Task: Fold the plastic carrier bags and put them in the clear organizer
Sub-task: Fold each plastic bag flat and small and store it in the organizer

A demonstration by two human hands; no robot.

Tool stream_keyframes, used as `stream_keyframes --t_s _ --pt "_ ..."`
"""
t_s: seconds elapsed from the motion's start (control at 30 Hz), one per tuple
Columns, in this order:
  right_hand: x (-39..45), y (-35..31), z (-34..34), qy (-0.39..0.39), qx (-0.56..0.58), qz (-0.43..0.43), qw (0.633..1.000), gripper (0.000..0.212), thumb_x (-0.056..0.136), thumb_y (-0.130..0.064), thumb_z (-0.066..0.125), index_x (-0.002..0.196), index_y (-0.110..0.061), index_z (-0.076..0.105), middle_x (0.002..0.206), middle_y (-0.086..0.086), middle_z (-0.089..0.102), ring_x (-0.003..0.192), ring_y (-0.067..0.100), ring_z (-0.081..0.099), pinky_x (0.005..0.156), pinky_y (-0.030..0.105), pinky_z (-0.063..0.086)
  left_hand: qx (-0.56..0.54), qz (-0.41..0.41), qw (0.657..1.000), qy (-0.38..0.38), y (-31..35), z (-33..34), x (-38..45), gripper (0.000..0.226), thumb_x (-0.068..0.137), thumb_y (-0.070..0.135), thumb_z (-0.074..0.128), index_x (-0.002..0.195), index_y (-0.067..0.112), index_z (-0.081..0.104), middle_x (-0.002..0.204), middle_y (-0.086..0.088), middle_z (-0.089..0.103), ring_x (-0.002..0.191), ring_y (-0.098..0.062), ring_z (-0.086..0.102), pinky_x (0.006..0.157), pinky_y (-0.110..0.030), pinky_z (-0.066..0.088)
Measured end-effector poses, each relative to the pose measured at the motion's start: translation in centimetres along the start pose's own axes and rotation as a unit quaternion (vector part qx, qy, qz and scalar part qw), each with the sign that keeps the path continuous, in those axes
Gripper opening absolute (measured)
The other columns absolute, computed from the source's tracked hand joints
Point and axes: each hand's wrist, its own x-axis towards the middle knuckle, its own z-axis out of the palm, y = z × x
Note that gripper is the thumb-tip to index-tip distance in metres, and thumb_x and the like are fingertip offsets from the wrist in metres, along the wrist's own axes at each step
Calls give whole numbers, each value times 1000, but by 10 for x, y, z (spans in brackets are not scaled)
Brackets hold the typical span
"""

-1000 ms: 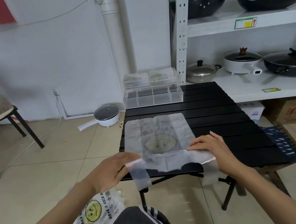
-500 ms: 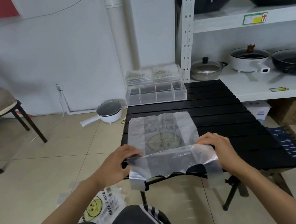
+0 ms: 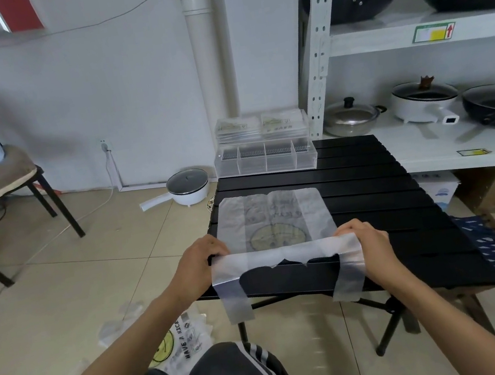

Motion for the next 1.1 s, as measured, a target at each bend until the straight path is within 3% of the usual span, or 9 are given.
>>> stream_keyframes --t_s 0.13,0.33,0.43,0.57,0.67,0.77,0.87,0.97,1.1 --pt "12 12 6 22 -208 -62 976 2 91 -27 64 90 -28 64 96 -13 50 95 13 41 87 33 37 69 -42 997 17 1 5 3 27 66 -7 71 79 17 69 92 6 58 88 -17 56 71 -32 48" --pt "12 3 15 89 -269 -59 957 22 78 -8 65 78 -21 47 88 -4 48 86 20 49 79 35 35 37 -116 989 87 21 11 -2 37 69 10 74 86 20 42 80 4 48 67 -22 49 56 -35 41" --pt "5 -4 14 128 -244 -69 959 29 72 -17 73 80 -21 45 86 -6 45 81 16 47 82 35 35 137 -114 977 121 28 13 -3 31 73 22 73 76 19 42 73 5 44 63 -16 44 58 -31 37" --pt "3 -7 17 143 -369 -119 911 30 74 -27 73 68 -26 44 76 -9 42 74 14 43 77 34 32 210 -87 967 119 33 18 -7 25 83 24 65 67 20 45 65 7 46 61 -14 44 64 -29 38" --pt "11 -3 16 84 -348 -169 918 17 81 -26 71 72 -27 57 85 -10 49 84 13 48 81 30 31 126 -62 986 95 28 21 -1 9 84 14 63 85 20 57 84 6 56 76 -16 54 71 -27 45" --pt "21 -1 11 5 -319 -179 931 17 87 -28 68 103 -23 71 115 -8 57 106 16 51 91 31 36 128 -20 991 39 21 22 10 17 83 7 59 98 13 66 103 1 61 93 -20 57 79 -28 47" --pt "32 -2 7 -36 -329 -180 926 27 92 -28 60 117 -21 67 131 -5 55 110 18 50 92 35 40 158 -14 987 -2 14 22 24 18 84 9 52 98 11 64 107 -1 59 96 -25 57 79 -32 48" --pt "44 -10 5 -55 -324 -173 928 25 97 -24 48 117 -18 62 137 -2 52 108 22 51 90 36 41 135 -63 988 -41 12 20 39 32 88 21 52 119 13 56 132 -3 49 107 -27 56 86 -37 48" --pt "58 -18 6 -113 -366 -138 913 47 100 -19 35 147 -25 39 154 -1 34 128 27 46 105 43 39 159 -98 976 -110 24 18 55 48 97 41 43 141 22 37 155 0 25 122 -27 51 92 -38 46"
